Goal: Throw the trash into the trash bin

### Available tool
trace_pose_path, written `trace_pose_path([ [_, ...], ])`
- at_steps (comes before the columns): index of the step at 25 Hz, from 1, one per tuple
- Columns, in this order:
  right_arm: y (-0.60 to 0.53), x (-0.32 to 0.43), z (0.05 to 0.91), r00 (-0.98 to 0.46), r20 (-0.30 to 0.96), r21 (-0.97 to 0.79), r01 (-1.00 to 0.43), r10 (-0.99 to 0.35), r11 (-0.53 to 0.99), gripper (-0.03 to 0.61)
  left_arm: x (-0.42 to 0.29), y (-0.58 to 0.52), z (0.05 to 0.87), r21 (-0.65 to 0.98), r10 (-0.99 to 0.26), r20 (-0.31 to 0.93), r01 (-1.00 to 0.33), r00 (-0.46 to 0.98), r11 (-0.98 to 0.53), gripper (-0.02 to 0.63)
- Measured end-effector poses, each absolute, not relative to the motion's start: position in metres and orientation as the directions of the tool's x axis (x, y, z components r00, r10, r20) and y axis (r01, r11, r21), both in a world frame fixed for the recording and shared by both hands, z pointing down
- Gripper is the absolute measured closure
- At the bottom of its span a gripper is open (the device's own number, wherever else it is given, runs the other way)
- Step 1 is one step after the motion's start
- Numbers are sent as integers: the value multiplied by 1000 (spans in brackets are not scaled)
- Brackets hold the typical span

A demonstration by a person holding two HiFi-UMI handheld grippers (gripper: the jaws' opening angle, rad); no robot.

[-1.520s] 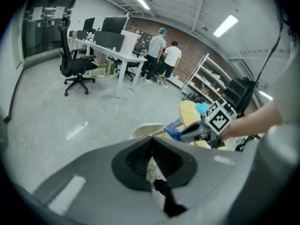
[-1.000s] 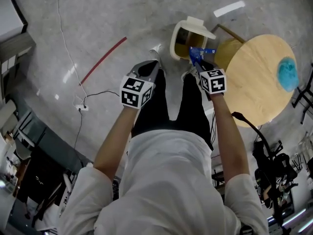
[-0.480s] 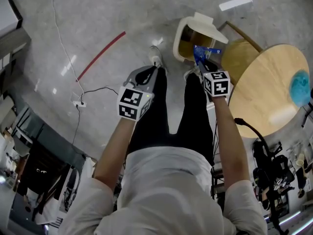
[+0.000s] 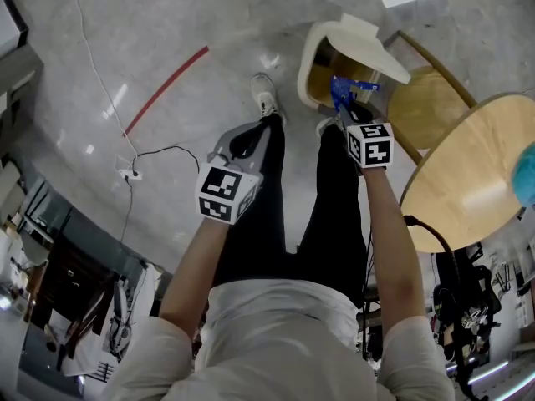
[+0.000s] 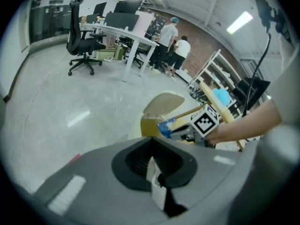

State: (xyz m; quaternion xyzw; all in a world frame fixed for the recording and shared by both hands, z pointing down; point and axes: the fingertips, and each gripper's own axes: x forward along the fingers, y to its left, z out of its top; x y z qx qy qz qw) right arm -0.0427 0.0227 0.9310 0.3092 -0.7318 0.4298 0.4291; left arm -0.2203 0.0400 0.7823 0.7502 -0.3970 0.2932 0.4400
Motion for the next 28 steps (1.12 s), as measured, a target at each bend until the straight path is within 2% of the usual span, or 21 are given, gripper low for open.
trace_pose_path([
  [20, 34, -41, 1014, -391, 919, -338, -840, -44, 424, 480, -209, 60, 846, 468, -291, 797, -845, 530, -259, 609],
  [24, 40, -38, 1020, -383, 923, -340, -843, -23, 417, 424, -208, 64, 851, 469, -287, 797, -844, 531, -260, 611],
  [28, 39, -36, 1019, -388, 921, -337, -841, -37, 422, 422, -204, 66, 855, 464, -291, 797, -845, 529, -265, 609],
])
